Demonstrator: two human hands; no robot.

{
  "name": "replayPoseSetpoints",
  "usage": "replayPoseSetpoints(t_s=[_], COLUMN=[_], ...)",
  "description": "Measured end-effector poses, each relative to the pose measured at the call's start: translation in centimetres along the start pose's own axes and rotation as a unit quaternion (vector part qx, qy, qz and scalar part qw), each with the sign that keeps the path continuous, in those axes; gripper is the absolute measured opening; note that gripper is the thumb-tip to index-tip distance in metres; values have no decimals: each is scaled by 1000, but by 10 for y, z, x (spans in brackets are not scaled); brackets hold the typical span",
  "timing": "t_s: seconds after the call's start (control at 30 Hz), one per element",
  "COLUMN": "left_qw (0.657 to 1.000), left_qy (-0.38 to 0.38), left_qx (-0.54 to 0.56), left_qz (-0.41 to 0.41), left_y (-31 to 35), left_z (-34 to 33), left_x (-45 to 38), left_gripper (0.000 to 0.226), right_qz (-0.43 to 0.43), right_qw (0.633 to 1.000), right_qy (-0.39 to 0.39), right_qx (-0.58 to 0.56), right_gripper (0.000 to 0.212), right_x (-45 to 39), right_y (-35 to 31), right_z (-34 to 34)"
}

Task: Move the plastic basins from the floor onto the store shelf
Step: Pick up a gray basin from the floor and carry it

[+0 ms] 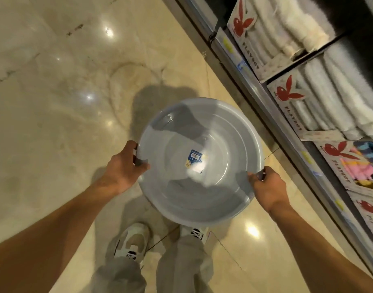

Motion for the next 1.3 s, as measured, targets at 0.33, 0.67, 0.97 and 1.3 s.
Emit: replayPoseSetpoints(t_s=[0.33, 0.67, 0.97, 1.3], left_qw=[997, 998, 977, 940], left_qy=[71, 49, 54, 143], left_qx=[-3, 42, 202, 309], left_qz=[-12, -9, 48, 6], left_y=[-10, -25, -29, 45], left_z=[-22, -43, -30, 148], left_x=[-24, -37, -26, 88], left_gripper=[27, 27, 30, 25], right_qz=[8, -28, -49, 118], right_qw=[998, 1000, 990, 976], right_qy=[13, 2, -51, -2], right_qx=[61, -14, -122, -181], right_gripper=[33, 30, 34, 12], right_x=[-26, -33, -29, 63], right_y=[7, 22, 17, -161], right_z=[-31, -44, -38, 100])
Point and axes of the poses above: each hand's wrist, its own x-axis away from the middle knuckle, its own z-axis out of the back of the hand, y = z × x, the point moved 10 cm from there along -x, towards the middle knuckle, and after that the axes turned 5 degrees about z, right-handed, at the moved point
